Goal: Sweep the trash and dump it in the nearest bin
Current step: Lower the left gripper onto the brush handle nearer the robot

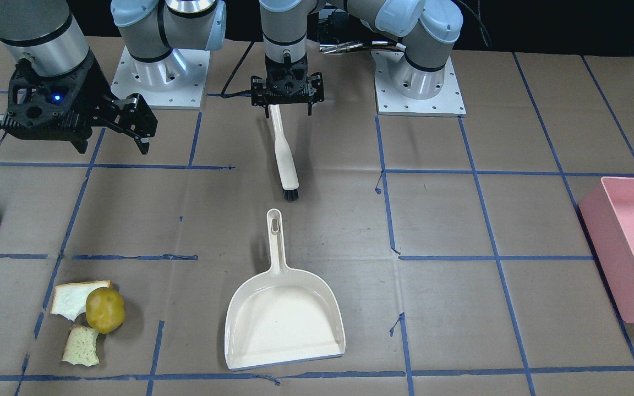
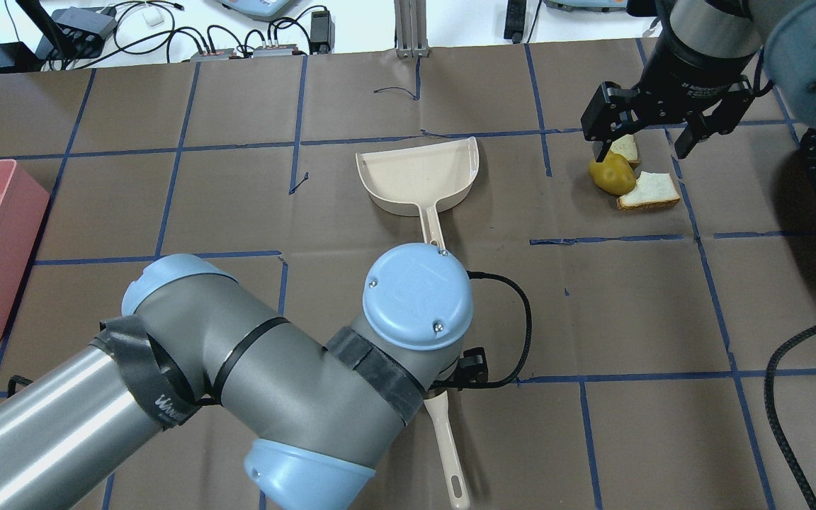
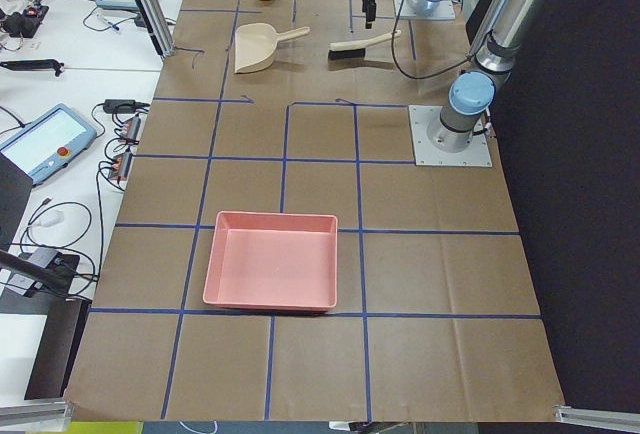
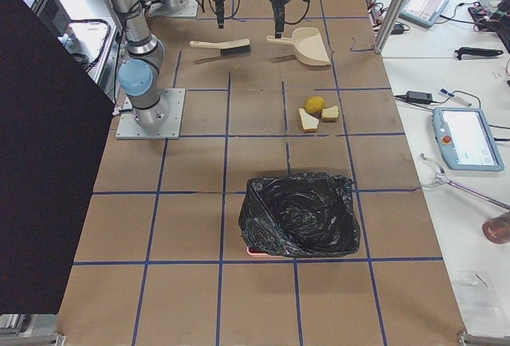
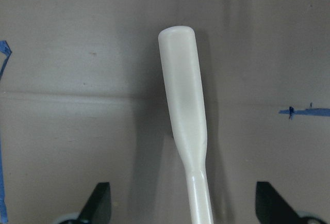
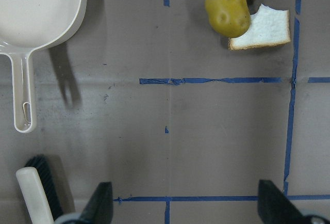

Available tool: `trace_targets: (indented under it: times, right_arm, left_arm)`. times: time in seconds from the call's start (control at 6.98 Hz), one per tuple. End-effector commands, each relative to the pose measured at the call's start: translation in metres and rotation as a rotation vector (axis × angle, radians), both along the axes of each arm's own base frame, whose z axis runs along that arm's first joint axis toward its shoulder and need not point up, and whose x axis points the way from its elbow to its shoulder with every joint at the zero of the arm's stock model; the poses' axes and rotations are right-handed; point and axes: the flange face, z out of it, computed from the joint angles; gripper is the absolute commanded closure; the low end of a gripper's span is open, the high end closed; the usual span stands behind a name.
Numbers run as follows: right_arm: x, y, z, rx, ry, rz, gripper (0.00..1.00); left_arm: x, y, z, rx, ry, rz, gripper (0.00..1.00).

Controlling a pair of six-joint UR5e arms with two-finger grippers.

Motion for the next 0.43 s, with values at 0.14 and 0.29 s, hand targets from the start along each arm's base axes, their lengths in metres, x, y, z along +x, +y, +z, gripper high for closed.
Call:
trace_targets:
  times: [0.14, 0.29]
  right_arm:
    - [0.0, 0.0, 0.001, -0.001, 0.0, 0.0, 0.0]
    - [0.0, 0.0, -0.001, 0.002, 0.0, 0.0, 0.0]
  left_arm:
    - [-0.001, 0.026, -0.031, 0.069, 0.008, 0.173, 0.0]
    - [-0.009, 0.034, -0.04, 0.082, -0.01, 0.154, 0.0]
